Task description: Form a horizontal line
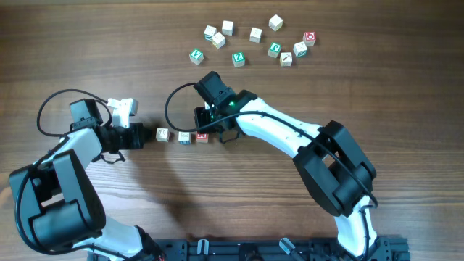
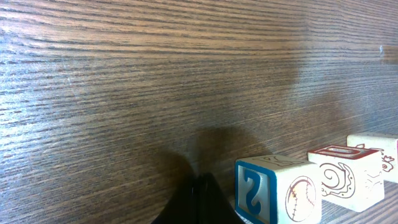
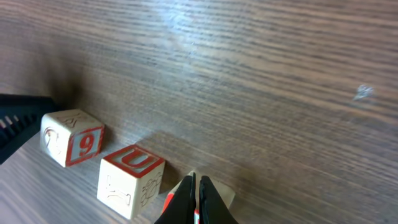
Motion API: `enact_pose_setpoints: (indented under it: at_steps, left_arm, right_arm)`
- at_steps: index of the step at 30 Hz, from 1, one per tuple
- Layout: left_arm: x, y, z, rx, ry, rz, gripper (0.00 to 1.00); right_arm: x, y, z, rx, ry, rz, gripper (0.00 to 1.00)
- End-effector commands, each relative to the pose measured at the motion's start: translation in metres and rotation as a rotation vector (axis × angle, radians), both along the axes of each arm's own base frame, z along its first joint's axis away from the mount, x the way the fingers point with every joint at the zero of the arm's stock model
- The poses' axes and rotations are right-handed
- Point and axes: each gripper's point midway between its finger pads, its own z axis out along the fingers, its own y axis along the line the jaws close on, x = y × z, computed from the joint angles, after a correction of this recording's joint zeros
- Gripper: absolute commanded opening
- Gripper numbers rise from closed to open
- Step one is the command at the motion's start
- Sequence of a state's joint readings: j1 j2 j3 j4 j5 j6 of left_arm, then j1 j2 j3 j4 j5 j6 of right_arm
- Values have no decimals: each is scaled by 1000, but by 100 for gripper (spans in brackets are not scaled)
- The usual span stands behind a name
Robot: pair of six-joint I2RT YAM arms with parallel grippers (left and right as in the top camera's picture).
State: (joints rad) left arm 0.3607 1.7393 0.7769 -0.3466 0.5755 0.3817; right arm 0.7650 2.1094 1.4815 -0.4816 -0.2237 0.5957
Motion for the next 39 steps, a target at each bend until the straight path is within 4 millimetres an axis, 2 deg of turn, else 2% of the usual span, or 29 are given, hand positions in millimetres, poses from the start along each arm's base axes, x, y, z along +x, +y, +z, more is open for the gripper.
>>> enact_pose_setpoints:
  at_steps: [1, 10, 13, 16, 19, 23, 26, 33, 39]
  left_arm:
    - [-8, -4, -11, -9, 44, 0, 6]
    - [-8, -4, -11, -9, 44, 0, 5]
    - [-8, -4, -11, -9, 44, 0, 5]
    - [-8, -4, -11, -9, 44, 0, 5]
    - [-8, -4, -11, -11, 45, 0, 5]
    - [-8, -9, -8, -43, 37, -9, 4]
    - [-7, -10, -8, -50, 35, -10, 4]
    - [-10, -12, -7, -64, 44, -12, 4]
    - [-9, -15, -5, -84, 37, -18, 4]
  right_arm:
    - [-8, 3, -6, 9, 30, 37, 5]
    - [-7, 3, -6, 10, 23, 44, 5]
    - [3, 2, -4, -3, -33, 45, 4]
    - [16, -14, -7, -62, -64, -17, 4]
    - [24, -40, -12, -108, -17, -132, 4]
    - [17, -64, -20, -165, 75, -214, 4]
    - [4, -63, -22, -158, 136, -192, 4]
    - [-24, -40, -16, -49, 270, -108, 5]
    - [-28, -37, -14, -33, 289, -96, 5]
